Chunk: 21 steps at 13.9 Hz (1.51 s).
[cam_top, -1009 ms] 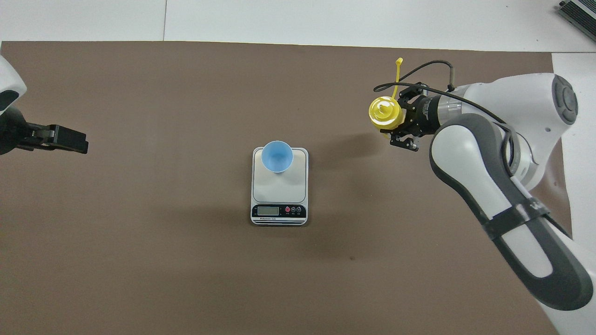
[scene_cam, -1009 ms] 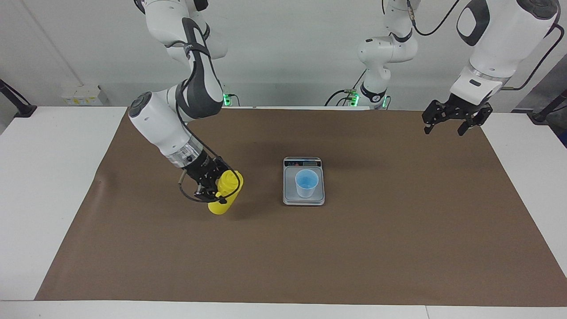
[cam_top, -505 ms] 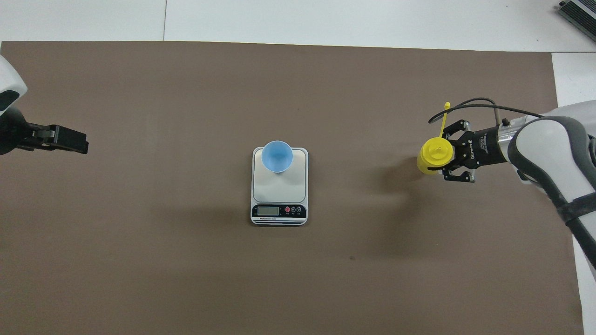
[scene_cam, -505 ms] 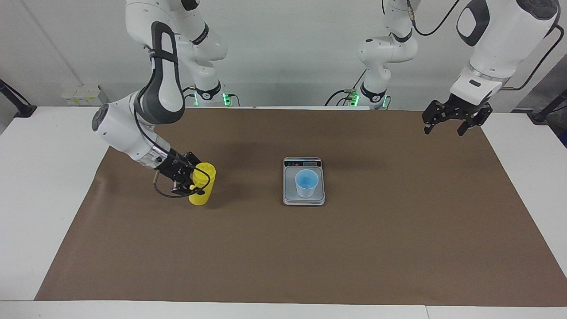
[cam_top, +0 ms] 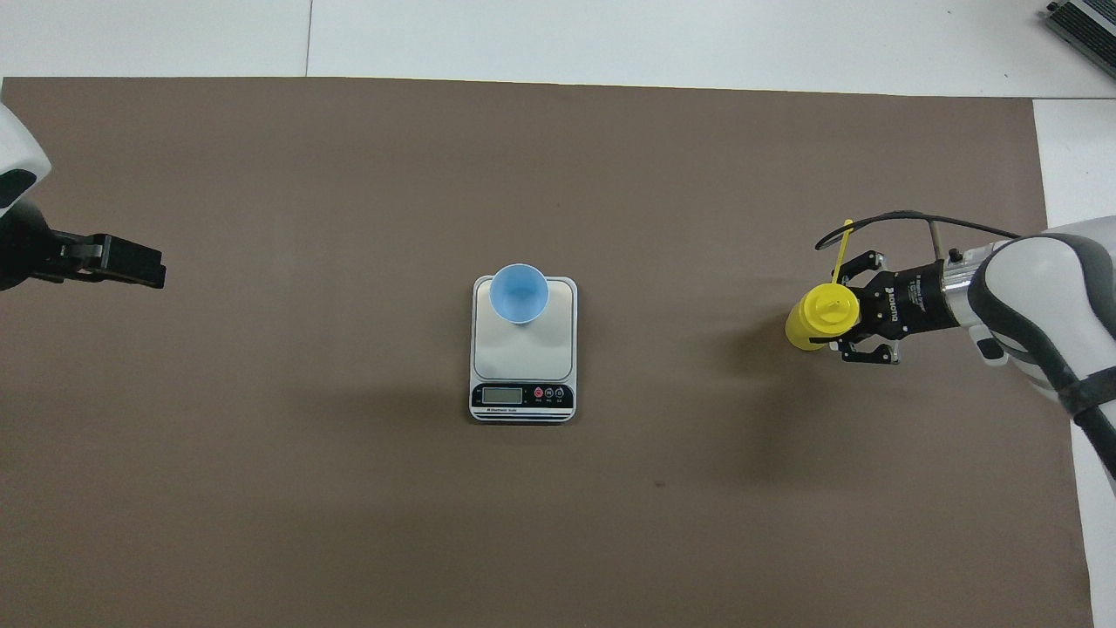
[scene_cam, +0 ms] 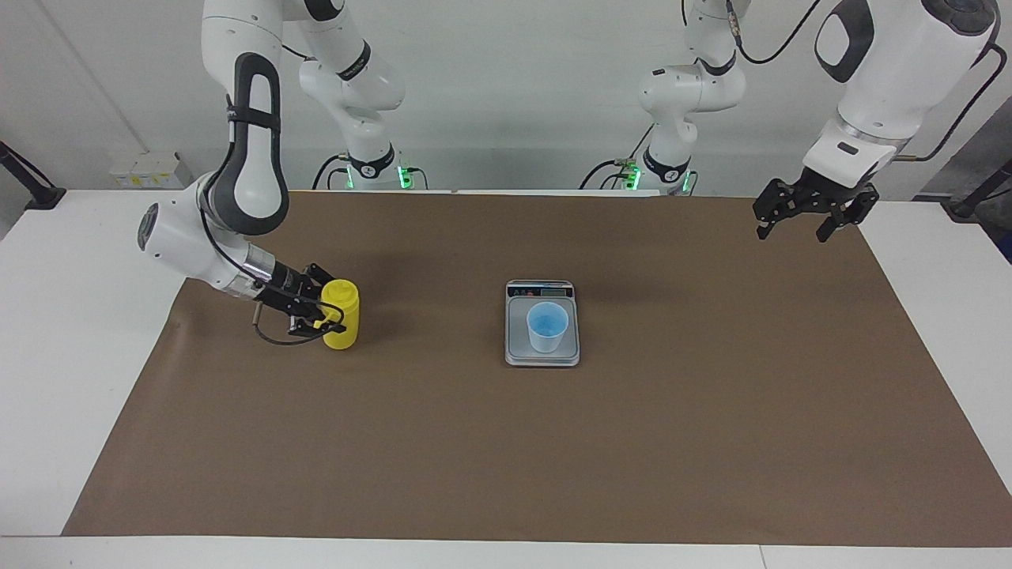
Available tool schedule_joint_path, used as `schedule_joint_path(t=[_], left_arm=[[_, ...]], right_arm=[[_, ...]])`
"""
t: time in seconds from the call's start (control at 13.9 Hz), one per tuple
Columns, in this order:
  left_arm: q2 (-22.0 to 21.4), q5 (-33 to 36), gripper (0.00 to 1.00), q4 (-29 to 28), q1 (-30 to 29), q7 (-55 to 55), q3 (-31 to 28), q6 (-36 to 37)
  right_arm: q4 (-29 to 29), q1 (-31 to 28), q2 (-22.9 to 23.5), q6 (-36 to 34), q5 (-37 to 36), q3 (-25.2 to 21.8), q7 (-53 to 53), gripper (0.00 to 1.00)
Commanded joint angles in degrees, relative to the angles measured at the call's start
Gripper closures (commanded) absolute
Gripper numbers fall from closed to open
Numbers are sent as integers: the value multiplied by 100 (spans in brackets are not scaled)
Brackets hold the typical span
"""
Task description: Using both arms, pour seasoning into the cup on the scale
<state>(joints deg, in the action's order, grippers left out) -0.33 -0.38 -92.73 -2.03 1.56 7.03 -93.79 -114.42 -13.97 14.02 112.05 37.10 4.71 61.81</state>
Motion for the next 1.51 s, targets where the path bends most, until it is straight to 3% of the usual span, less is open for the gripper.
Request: schedule_joint_path(t=[0.0, 0.29, 0.79, 1.23, 1.44], left_arm=[[-142, -6, 0, -201, -16, 55, 9, -122], [-142, -6, 0, -210, -16, 55, 9, -122], [-142, -6, 0, -210, -16, 64, 9, -131], [-142, -6, 0, -210, -16, 55, 9, -131], [-142, -6, 0, -210, -16, 55, 9, -131]], right_arm=[[-221, -116, -154, -34, 35, 56, -380, 0], [-151, -203, -224, -7, -334, 21, -538, 0], [85, -299, -532, 1, -1986, 21, -1935, 0], [375, -414, -699, 1, -2548, 29, -2578, 0], [403, -318, -1075, -68, -2902, 65, -2665, 0]])
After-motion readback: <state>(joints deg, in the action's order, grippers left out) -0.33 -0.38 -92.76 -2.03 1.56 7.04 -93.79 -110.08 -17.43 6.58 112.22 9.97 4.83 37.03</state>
